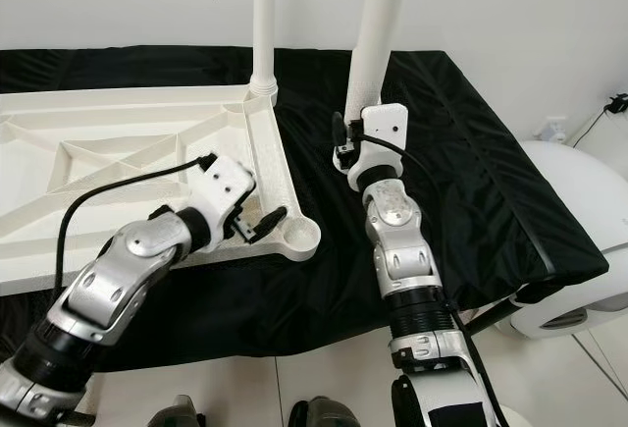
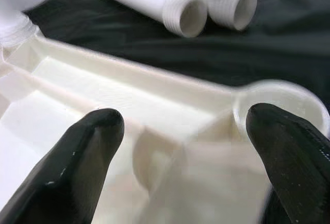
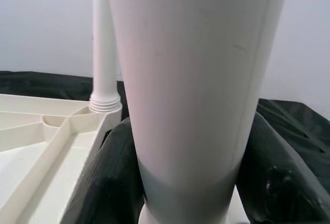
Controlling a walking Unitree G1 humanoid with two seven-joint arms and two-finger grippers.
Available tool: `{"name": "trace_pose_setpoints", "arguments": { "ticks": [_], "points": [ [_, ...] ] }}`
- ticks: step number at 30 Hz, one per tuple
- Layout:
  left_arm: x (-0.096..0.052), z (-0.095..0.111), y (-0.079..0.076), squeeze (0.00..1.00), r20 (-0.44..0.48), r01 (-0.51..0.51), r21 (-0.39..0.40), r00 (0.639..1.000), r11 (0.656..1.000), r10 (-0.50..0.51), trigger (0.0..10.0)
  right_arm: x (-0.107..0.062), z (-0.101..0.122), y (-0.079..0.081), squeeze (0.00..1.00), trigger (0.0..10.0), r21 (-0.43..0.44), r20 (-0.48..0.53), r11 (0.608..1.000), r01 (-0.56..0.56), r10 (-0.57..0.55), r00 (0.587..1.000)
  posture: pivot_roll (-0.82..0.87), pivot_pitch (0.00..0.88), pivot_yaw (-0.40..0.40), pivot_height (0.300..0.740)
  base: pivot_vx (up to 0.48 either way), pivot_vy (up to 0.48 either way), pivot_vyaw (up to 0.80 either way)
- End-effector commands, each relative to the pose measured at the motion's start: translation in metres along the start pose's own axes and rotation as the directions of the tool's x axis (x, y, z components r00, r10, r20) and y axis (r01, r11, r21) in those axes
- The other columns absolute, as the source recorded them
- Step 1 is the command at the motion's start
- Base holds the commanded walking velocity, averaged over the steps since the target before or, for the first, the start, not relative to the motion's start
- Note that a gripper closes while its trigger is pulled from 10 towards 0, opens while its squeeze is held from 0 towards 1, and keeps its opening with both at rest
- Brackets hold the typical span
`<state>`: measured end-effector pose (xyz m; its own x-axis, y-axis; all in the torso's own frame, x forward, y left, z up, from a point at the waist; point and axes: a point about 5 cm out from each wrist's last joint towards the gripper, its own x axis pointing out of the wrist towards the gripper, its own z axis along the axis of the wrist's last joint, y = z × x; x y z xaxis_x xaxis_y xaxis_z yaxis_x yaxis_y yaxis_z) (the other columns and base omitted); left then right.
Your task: Building children table
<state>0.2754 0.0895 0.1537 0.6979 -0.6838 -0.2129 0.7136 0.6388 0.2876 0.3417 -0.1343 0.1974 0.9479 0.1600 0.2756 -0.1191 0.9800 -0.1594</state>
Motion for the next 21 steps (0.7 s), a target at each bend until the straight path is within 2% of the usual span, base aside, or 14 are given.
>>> {"name": "trace_pose_setpoints", "arguments": {
  "ticks": [1, 6, 9, 12, 17, 21],
  "points": [
    [-0.005, 0.004, -0.009, 0.00, 0.046, 0.162, -0.014, 0.986, 0.987, -0.161, 10.0, 0.000, 0.001, -0.004, 0.00, 10.0, -0.008, 0.012, 1.000, 0.005, -0.005, 1.000, 0.05, 0.014, -0.088, 0.740, 0.000, 0.000, 0.00],
    [-0.013, -0.007, -0.016, 0.00, 0.016, 0.256, 0.000, 0.967, 0.967, -0.256, 10.0, 0.000, 0.001, -0.007, 0.00, 10.0, -0.017, 0.008, 1.000, 0.001, -0.001, 1.000, 0.06, 0.012, -0.089, 0.740, 0.000, 0.000, 0.00],
    [-0.014, -0.009, -0.017, 0.00, 0.007, 0.269, 0.004, 0.963, 0.963, -0.269, 10.0, 0.000, 0.000, -0.007, 0.00, 10.0, -0.018, 0.007, 1.000, 0.000, 0.000, 1.000, 0.06, 0.011, -0.087, 0.740, 0.000, 0.000, 0.00],
    [-0.015, -0.018, -0.017, 0.00, -0.044, 0.277, 0.051, 0.961, 0.960, -0.275, 10.0, 0.000, 0.000, -0.009, 0.00, 10.0, -0.022, 0.005, 1.000, -0.001, 0.001, 1.000, 0.06, 0.009, -0.089, 0.740, 0.000, 0.000, 0.00],
    [-0.012, -0.026, -0.011, 0.00, -0.114, 0.247, 0.069, 0.964, 0.967, -0.238, 10.0, 0.000, 0.000, -0.010, 0.00, 10.0, -0.028, 0.006, 1.000, -0.001, 0.001, 1.000, 0.05, 0.002, -0.089, 0.740, 0.000, 0.000, 0.00],
    [-0.012, -0.029, -0.010, 0.00, -0.151, 0.263, 0.092, 0.957, 0.960, -0.247, 10.0, 0.000, 0.000, -0.010, 0.00, 10.0, -0.031, 0.007, 1.000, -0.001, 0.001, 1.000, 0.05, 0.000, -0.087, 0.740, 0.000, 0.000, 0.00]
  ]
}}
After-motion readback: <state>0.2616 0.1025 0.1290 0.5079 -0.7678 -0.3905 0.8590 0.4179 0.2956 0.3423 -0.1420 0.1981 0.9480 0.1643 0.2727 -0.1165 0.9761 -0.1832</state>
